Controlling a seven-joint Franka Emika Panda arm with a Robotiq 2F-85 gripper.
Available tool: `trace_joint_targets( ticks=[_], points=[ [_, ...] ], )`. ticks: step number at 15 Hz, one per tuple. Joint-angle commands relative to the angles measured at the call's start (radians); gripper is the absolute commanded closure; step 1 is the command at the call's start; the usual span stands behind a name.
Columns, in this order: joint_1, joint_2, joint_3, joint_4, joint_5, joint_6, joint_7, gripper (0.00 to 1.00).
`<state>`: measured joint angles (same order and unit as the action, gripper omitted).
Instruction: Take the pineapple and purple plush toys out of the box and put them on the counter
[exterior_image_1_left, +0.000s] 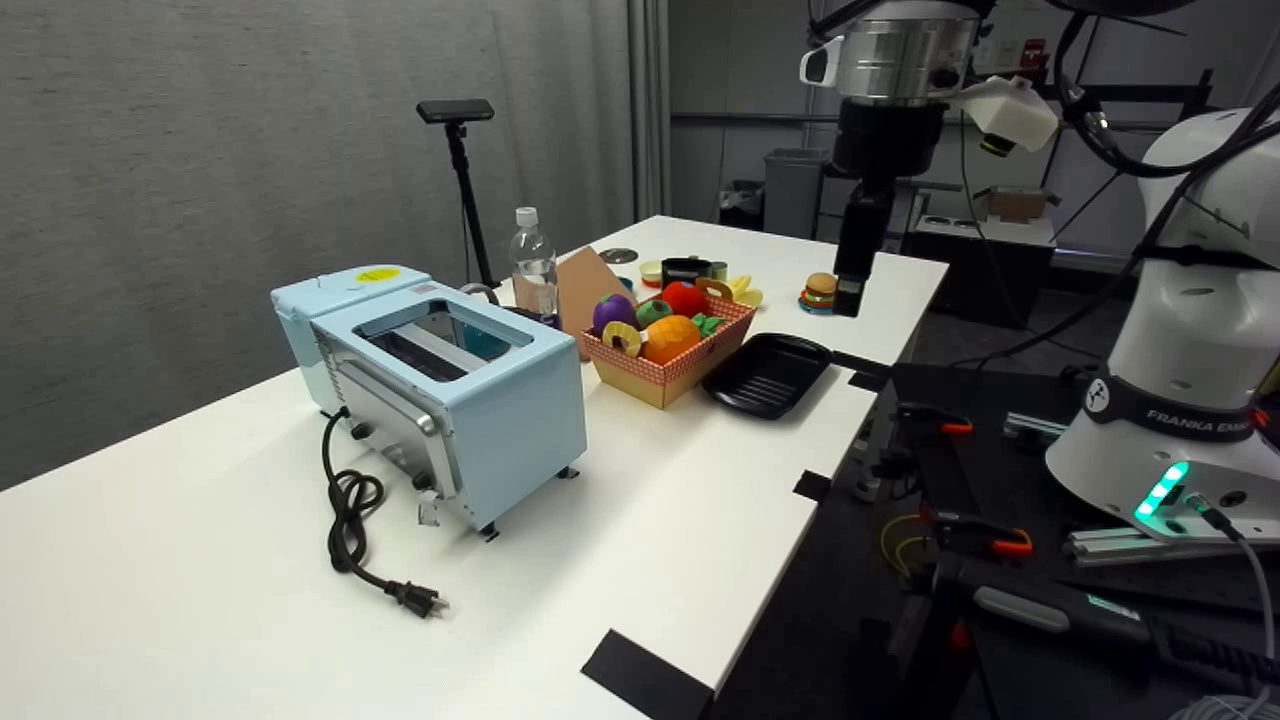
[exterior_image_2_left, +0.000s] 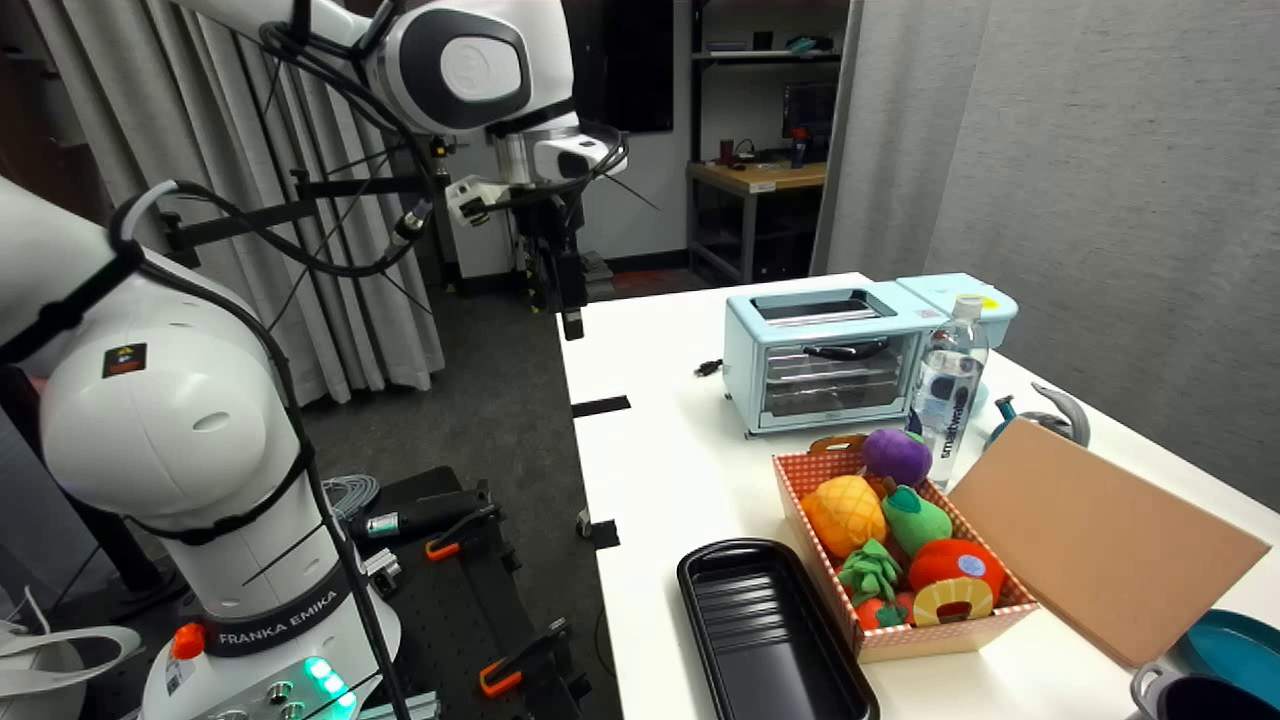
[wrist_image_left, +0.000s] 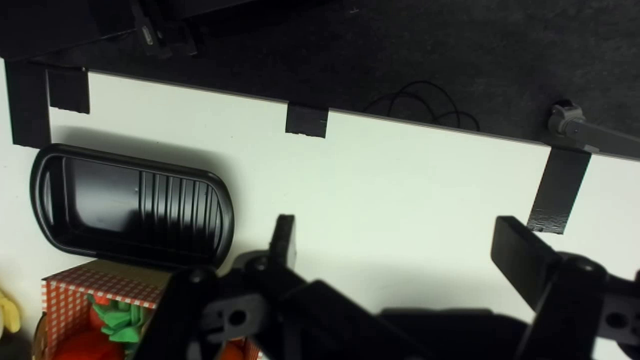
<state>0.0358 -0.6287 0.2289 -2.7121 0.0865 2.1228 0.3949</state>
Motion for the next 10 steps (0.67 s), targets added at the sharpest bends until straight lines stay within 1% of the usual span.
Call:
trace_joint_targets(
  ticks=[1,10],
  points=[
    [-0.024,0.046,-0.023,0.021,-0.018,0.036,0.013,0.0],
    [-0.126,0.145,-0.079,0.062,-0.081,0.137,0.044,0.0]
  ],
)
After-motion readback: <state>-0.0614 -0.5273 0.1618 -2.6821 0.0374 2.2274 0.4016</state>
